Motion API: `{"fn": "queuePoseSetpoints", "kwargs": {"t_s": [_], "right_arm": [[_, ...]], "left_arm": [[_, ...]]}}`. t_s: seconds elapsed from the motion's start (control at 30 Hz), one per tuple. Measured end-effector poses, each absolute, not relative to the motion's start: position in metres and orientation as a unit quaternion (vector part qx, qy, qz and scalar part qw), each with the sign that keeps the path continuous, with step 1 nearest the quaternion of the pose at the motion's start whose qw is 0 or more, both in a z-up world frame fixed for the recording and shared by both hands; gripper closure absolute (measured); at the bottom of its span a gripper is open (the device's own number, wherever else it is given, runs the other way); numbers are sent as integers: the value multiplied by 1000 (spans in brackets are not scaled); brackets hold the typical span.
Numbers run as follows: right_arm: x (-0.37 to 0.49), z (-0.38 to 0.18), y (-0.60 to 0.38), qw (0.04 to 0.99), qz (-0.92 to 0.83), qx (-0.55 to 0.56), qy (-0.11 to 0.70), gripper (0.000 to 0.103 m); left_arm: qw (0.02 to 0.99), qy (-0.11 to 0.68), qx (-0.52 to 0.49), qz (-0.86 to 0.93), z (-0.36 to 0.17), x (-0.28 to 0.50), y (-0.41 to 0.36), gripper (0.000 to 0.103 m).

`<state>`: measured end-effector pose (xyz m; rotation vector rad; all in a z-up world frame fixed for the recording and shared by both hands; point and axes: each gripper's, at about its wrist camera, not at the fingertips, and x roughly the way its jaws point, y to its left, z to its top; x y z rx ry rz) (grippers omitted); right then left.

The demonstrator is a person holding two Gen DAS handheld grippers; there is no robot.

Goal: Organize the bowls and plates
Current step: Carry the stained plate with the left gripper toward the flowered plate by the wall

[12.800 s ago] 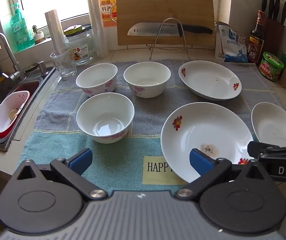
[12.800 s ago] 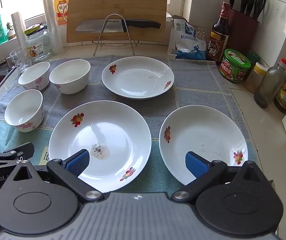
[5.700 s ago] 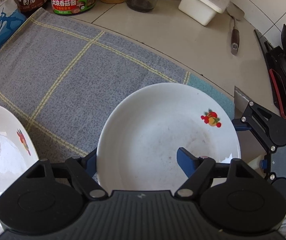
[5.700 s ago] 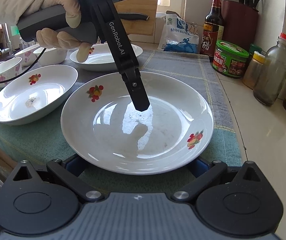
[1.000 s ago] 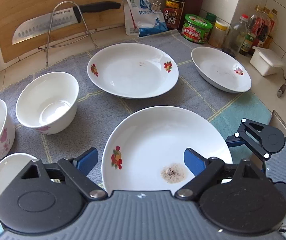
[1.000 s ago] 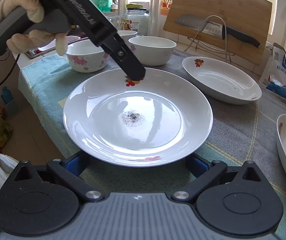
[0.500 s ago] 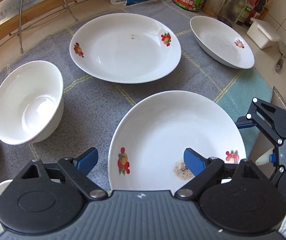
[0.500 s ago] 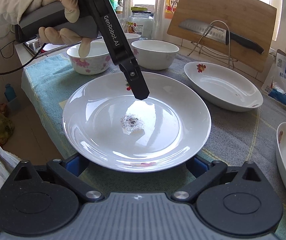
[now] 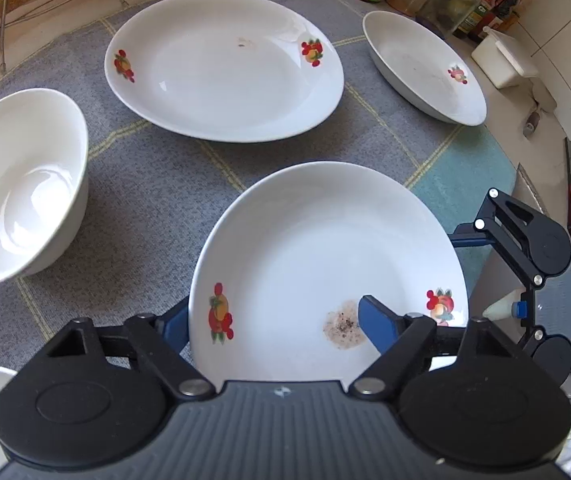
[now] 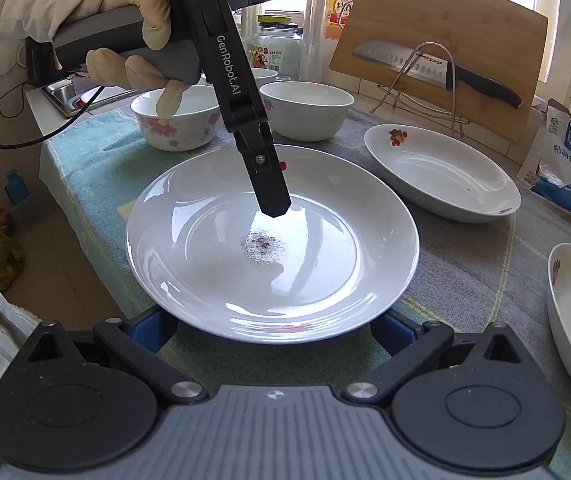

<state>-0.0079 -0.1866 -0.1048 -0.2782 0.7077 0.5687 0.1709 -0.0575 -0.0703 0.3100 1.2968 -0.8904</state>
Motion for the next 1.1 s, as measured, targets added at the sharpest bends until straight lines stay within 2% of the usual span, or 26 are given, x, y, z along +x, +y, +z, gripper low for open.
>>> {"fn": "queuePoseSetpoints", "kwargs": {"t_s": [0.2, 1.1], "right_arm": [[-8, -105, -186, 890, 271, -133, 340, 0], [0, -96, -187, 884, 274, -129, 357, 0]], "left_arm": [[688, 588, 139, -402, -72, 174, -58, 22], [672, 606, 127, -407, -63, 184, -60, 22]]}}
